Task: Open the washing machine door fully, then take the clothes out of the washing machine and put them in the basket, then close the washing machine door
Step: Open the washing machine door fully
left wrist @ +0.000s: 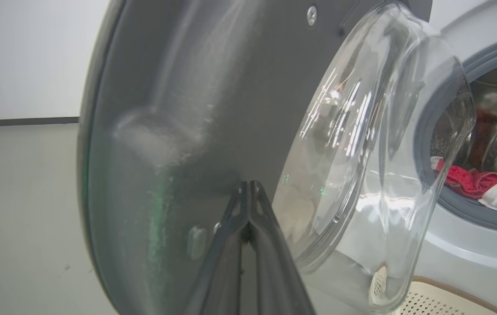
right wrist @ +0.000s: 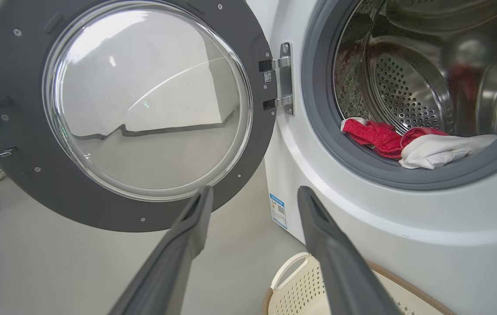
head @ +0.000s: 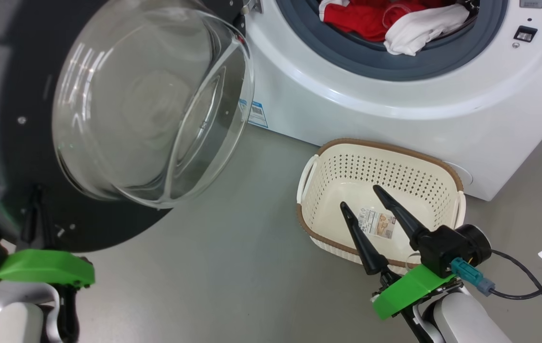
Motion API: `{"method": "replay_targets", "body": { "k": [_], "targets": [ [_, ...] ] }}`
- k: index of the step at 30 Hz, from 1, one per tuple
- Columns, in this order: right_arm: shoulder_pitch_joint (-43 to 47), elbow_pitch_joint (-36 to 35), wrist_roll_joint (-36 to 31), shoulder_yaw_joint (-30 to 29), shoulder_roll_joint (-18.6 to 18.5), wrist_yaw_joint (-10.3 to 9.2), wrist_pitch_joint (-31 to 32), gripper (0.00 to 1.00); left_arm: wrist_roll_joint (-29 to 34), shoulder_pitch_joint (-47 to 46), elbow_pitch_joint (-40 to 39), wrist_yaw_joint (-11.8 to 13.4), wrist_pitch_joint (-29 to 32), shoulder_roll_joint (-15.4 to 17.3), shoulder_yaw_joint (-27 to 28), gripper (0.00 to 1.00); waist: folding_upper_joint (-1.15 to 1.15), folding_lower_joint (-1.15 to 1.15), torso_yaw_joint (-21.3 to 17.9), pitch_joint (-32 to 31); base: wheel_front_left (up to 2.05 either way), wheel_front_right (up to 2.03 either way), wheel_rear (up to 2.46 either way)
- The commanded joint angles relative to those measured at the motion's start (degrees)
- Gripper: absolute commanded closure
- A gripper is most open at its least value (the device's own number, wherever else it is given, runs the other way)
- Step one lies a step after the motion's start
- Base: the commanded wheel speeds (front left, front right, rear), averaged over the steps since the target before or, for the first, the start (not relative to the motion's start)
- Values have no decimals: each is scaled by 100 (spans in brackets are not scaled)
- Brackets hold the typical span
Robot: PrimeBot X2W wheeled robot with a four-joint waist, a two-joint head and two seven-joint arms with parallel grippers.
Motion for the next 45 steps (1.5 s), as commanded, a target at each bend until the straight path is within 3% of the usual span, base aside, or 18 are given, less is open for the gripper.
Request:
{"method": "replay_targets", "body": {
  "k": [1,12,31,32,33,34,35,45],
  "targets": [
    [-165,-124,-60,130,52,37,-37,0,-24,-270,-14,29,-94,326,349,100,0,0,0,32,0,0,0],
    [-225,-168,-150,136,52,37,49,0,-3,-670,754,-189,-239,353,638,100,0,0,-16,155,0,0,0],
    [-309,-113,-152,176,52,37,200,0,487,-812,1153,-511,-245,243,1270,100,0,0,-154,152,0,0,0],
    [-299,-102,-136,171,52,37,200,0,516,-786,1132,-519,-245,222,1276,92,0,0,-159,135,0,0,0],
    [-291,-85,-118,159,52,37,197,0,548,-758,1095,-535,-245,200,1272,66,0,0,-162,103,0,0,0],
    [-283,-71,-102,139,52,37,192,0,584,-722,1047,-547,-245,178,1264,50,0,0,-167,73,0,0,0],
    [-274,-59,-87,115,52,37,184,0,612,-680,979,-560,-245,145,1253,0,0,0,-174,40,0,0,0],
    [-191,-42,-18,-268,52,37,54,0,740,-208,-251,-553,-192,-155,1025,0,0,0,-455,-316,0,0,0]
  ]
}}
